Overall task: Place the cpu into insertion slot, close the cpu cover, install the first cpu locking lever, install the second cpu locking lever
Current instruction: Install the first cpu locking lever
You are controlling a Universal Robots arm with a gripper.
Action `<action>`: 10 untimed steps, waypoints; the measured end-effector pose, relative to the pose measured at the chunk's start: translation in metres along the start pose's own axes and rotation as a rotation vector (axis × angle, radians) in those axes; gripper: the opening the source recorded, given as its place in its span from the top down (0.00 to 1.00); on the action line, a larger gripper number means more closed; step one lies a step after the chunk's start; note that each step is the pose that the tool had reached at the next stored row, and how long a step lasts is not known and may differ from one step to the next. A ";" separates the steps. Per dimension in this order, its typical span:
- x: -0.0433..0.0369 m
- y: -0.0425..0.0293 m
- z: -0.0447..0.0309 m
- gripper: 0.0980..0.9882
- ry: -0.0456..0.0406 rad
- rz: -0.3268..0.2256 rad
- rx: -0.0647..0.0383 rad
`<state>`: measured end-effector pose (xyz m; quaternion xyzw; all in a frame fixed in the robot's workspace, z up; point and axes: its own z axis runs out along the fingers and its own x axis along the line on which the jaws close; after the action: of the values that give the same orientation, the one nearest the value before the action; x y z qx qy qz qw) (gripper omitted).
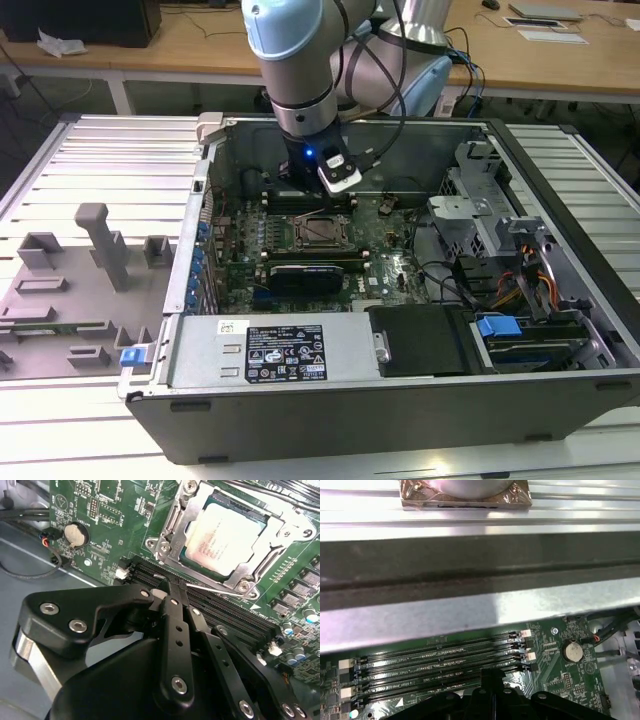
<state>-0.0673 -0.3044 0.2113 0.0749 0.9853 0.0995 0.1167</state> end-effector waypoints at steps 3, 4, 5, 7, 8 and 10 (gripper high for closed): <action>0.0029 0.0002 0.0003 0.99 -0.0040 0.018 0.004; 0.0036 0.0003 0.0004 0.99 -0.0052 0.023 0.005; 0.0042 0.0003 0.0005 0.99 -0.0064 0.028 0.006; 0.0063 0.0005 0.0007 0.99 -0.0105 0.047 0.011; 0.0073 0.0006 0.0009 0.99 -0.0120 0.053 0.012; 0.0084 0.0011 0.0011 0.99 -0.0138 0.061 0.014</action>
<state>-0.0751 -0.3017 0.2087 0.1065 0.9824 0.0958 0.1199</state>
